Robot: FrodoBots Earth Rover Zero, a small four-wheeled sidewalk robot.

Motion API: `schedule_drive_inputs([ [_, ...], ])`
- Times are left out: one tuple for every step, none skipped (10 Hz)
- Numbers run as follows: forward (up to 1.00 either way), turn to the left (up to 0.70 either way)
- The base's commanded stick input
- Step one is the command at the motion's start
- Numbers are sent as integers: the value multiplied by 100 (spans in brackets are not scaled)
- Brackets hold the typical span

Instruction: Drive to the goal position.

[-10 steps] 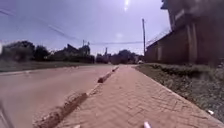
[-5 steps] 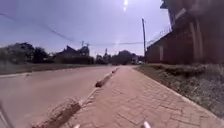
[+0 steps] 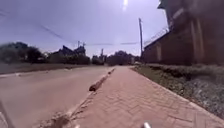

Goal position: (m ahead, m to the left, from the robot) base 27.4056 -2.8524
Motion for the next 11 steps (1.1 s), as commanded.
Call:
schedule_drive_inputs([
  [70, -15],
  [70, 0],
  [70, 0],
  [70, -35],
  [70, -35],
  [70, -35],
  [70, -20],
  [70, -3],
  [70, 0],
  [70, 0],
  [70, 0],
])
